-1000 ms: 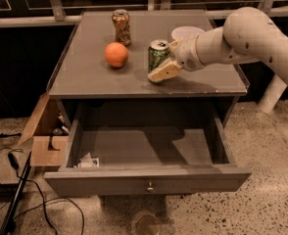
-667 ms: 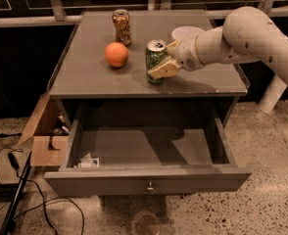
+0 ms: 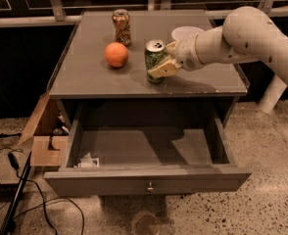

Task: Place green can into top drawer

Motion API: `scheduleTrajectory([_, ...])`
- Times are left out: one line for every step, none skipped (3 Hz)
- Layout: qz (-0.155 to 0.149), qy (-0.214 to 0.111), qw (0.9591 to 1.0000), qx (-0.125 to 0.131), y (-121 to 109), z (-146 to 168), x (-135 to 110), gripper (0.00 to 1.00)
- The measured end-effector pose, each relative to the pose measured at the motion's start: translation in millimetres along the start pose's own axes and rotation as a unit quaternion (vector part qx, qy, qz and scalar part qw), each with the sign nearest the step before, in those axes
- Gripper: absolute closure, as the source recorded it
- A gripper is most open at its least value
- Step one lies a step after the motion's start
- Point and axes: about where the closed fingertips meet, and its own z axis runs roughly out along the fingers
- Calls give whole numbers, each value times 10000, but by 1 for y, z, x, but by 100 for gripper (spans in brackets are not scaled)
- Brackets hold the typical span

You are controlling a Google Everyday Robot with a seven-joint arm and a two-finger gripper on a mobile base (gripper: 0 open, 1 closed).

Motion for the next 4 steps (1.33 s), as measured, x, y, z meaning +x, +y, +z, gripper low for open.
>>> scheduleTrajectory([0,0,10000,0,0,0,0,100])
scheduleTrajectory([-7,-21,9999,-134,8,-13,-8,100])
scheduleTrajectory([55,-28,9996,-270,28,-46,-12,100])
scheduleTrajectory([188,-39,9990,-415,62,-86,-12,100])
